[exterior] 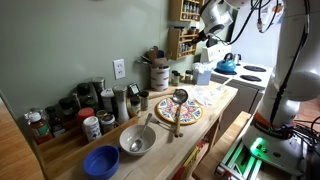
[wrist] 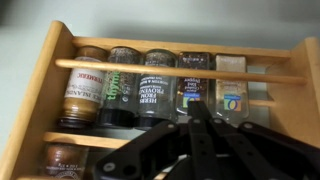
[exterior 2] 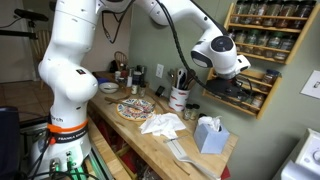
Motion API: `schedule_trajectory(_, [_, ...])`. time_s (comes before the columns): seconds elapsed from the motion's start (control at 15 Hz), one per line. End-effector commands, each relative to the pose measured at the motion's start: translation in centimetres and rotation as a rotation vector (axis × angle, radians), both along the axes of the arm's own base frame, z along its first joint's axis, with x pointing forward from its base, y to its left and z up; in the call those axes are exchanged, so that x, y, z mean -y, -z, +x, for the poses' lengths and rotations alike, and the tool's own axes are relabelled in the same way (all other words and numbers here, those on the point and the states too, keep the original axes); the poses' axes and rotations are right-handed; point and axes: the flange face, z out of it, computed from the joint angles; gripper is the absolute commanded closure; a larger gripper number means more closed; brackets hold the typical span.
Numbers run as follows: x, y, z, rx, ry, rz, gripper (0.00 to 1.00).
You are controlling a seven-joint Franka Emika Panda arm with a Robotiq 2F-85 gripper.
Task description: Move the two bottles on the bottom compartment of the bottom shelf to the left, then put one bottle on the space created
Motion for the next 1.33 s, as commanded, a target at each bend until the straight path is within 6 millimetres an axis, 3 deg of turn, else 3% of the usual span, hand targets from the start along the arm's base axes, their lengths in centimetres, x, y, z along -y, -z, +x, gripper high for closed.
schedule_trajectory(0.0, [1.5,1.7,0.8,0.033,-0.025,0.033,1.0])
schedule_trajectory(0.6, [2.9,3.1,3.7,0.067,-0.02,0.091,1.0])
schedule_trajectory(1.27, [3.2,3.6,4.8,0.071,-0.033,0.094,1.0])
